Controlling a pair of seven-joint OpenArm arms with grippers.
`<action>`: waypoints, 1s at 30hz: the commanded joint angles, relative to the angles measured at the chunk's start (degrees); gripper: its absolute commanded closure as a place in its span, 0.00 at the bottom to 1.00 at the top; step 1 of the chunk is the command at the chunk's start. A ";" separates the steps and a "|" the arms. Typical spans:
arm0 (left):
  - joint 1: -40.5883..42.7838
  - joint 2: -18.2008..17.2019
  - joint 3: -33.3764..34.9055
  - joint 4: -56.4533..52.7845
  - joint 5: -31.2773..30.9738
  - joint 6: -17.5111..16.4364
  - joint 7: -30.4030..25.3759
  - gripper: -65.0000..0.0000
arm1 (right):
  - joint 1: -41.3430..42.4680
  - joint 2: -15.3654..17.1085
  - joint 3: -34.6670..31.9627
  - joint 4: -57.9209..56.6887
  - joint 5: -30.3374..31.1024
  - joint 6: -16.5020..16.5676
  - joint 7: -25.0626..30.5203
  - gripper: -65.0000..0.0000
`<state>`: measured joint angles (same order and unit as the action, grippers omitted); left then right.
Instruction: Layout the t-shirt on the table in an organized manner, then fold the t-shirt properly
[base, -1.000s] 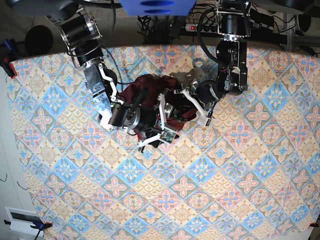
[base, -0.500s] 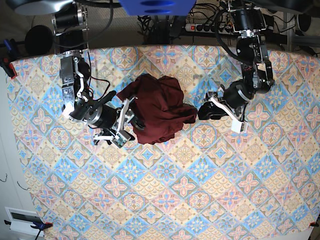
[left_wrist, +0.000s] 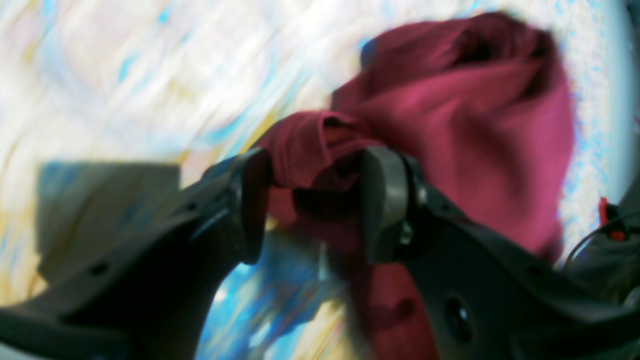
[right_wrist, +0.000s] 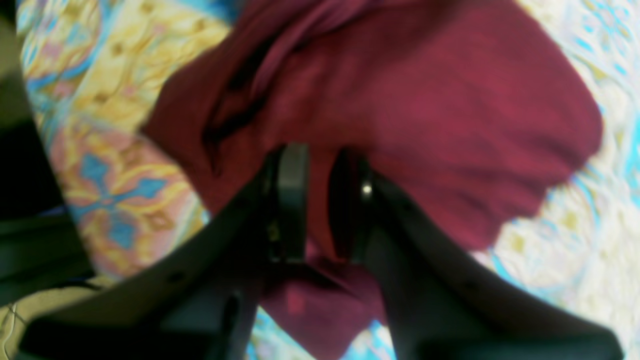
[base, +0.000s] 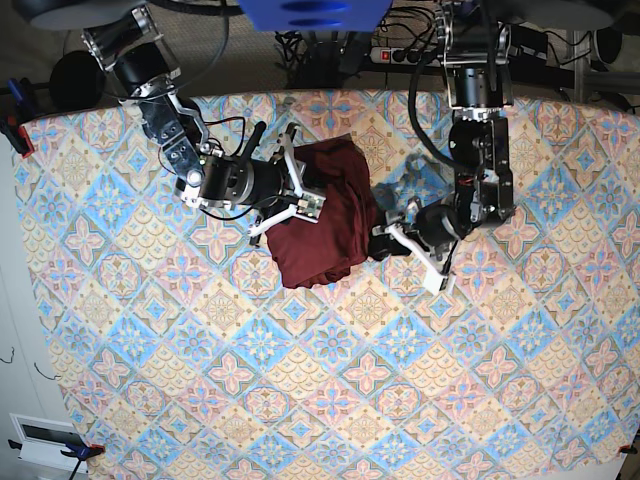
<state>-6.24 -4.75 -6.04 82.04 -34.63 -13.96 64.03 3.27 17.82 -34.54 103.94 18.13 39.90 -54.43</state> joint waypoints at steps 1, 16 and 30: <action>-2.60 0.75 0.11 0.82 -0.14 -0.59 -1.13 0.57 | 0.91 0.24 0.39 1.07 0.64 0.10 1.20 0.82; -1.80 2.42 -1.03 12.77 -0.84 -0.68 -0.60 0.58 | 1.00 1.38 17.62 2.04 0.90 0.10 1.73 0.82; 15.34 2.16 0.64 24.91 -7.70 -1.03 2.74 1.00 | 16.91 1.12 7.16 -9.92 1.08 0.10 1.82 0.82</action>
<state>9.58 -2.76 -5.93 106.02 -40.77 -14.55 67.33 18.02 18.76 -28.01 92.86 18.41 40.27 -54.22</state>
